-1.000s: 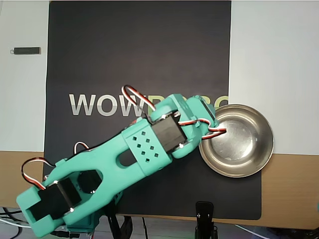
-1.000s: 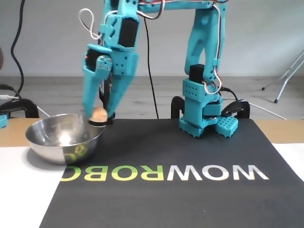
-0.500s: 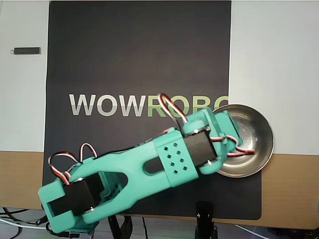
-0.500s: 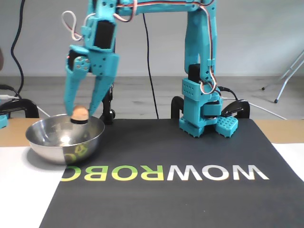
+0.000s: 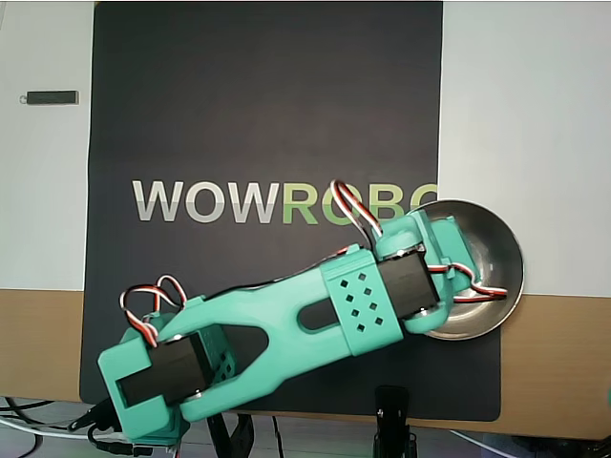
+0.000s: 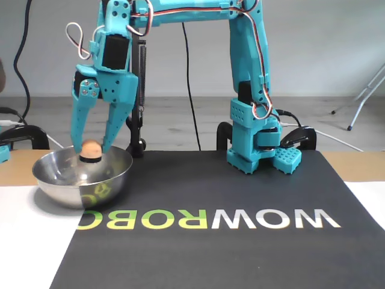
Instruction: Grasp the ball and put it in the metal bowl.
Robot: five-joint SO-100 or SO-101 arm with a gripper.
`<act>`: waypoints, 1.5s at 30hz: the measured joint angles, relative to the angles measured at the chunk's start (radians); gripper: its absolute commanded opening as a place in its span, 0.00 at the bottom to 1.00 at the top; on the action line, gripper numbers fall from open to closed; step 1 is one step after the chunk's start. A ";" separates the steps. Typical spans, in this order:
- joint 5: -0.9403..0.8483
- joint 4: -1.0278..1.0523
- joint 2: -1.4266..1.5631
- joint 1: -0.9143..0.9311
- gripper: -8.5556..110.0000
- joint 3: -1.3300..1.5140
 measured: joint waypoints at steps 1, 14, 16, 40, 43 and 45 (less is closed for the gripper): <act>-0.003 0.000 0.000 -0.003 0.35 0.000; -0.003 -0.028 0.000 -0.002 0.36 0.000; -0.003 -0.028 0.000 -0.002 0.40 0.000; -0.003 -0.028 0.000 -0.002 0.51 0.000; -0.003 -0.028 0.000 -0.002 0.51 0.000; -0.003 -0.028 0.000 -0.002 0.48 0.000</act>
